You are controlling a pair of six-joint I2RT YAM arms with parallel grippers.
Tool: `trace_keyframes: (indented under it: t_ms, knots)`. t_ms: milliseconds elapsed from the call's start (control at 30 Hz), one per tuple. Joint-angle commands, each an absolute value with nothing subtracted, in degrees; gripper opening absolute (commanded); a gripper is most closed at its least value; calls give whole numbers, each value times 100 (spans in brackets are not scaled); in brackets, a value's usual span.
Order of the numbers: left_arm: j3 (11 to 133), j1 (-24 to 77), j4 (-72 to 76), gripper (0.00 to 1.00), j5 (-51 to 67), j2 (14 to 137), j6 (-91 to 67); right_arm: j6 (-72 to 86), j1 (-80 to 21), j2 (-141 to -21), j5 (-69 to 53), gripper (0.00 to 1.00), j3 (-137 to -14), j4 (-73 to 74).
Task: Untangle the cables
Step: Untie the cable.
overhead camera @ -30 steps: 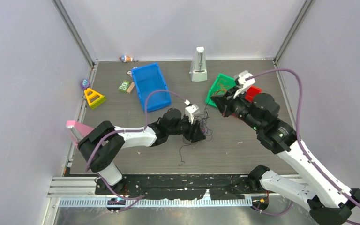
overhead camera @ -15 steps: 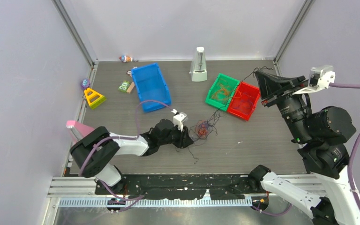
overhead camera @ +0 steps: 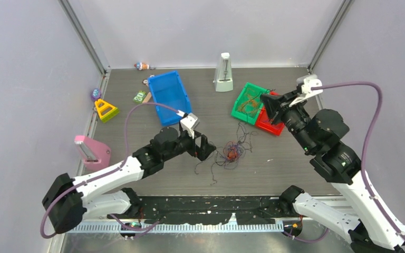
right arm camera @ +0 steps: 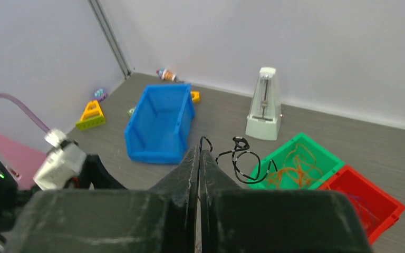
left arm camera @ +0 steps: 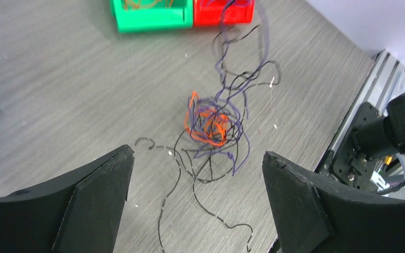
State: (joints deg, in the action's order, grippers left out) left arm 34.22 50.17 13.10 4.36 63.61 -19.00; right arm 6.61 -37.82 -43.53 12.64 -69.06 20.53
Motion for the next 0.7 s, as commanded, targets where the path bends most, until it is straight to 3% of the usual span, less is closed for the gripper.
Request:
trace_keyframes:
  t_ms: [0, 433, 500, 567, 600, 667]
  knots:
    - [4075, 4944, 668, 93, 260, 5976, -1523, 792, -3814, -4411, 797, 5, -6682, 1940]
    - [5788, 4922, 852, 93, 1240, 6881, -1297, 989, -3812, -4866, -1093, 5, -6609, 1823]
    - [5974, 4922, 861, 89, 1377, 7107, -1318, 1088, -3810, -4946, -1341, 5, -6597, 1766]
    - [6151, 4922, 761, 76, 1494, 7313, -1287, 1181, -3814, -5002, -1587, 5, -6563, 1676]
    - [6238, 4922, 676, 64, 1528, 7407, -1261, 1229, -3814, -5008, -1650, 5, -6547, 1592]
    - [6381, 4922, 497, 23, 1574, 7573, -1196, 1298, -3816, -4995, -1704, 5, -6460, 1498]
